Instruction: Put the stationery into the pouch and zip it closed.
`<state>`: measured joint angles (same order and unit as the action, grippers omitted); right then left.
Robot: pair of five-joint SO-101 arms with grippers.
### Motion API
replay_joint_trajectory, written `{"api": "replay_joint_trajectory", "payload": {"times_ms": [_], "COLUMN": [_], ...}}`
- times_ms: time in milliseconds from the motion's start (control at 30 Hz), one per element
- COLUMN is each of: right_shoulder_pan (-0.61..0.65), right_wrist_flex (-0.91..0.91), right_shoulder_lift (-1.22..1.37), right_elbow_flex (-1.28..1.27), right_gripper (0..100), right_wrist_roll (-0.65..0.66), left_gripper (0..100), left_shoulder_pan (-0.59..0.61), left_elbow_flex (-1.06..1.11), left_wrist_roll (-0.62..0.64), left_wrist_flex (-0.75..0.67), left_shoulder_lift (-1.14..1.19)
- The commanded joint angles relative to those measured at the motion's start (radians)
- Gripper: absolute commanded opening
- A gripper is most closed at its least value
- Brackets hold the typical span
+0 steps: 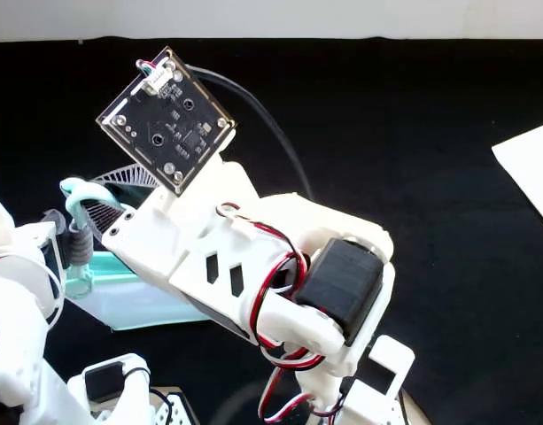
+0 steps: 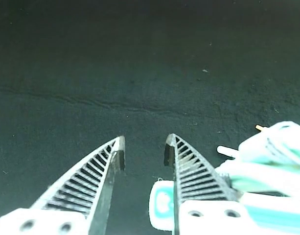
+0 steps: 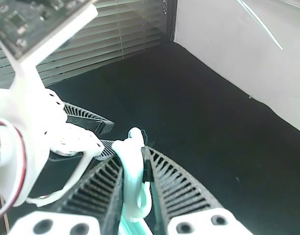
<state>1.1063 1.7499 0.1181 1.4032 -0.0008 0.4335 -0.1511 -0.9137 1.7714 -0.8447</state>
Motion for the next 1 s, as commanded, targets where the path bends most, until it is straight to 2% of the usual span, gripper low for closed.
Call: {"api": "replay_joint_trajectory", "payload": {"times_ms": [0, 200, 500, 733, 967], "right_shoulder_pan": [0.002, 0.002, 0.002, -0.028, -0.073], "right_wrist_flex": [0.007, 0.002, -0.005, -0.025, -0.041], "right_shoulder_lift": [-0.002, -0.002, -0.001, -0.001, -0.001], "right_elbow_flex": [0.025, 0.021, 0.021, 0.019, 0.019], "right_gripper": [0.6, 0.6, 0.6, 0.6, 0.6], "right_wrist_roll": [-0.008, -0.008, -0.006, -0.006, -0.008], "left_gripper": [15, 15, 15, 15, 15], "left_shoulder_pan": [0.038, 0.070, 0.076, 0.107, 0.114], "left_elbow_flex": [-0.002, 0.018, 0.217, 0.262, 0.211], "left_wrist_roll": [-0.032, -0.044, -0.120, -0.143, -0.144], "left_wrist_flex": [0.003, 0.005, 0.005, 0.005, 0.003], "left_shoulder_lift": [0.007, -0.021, -0.225, -0.295, -0.294]}}
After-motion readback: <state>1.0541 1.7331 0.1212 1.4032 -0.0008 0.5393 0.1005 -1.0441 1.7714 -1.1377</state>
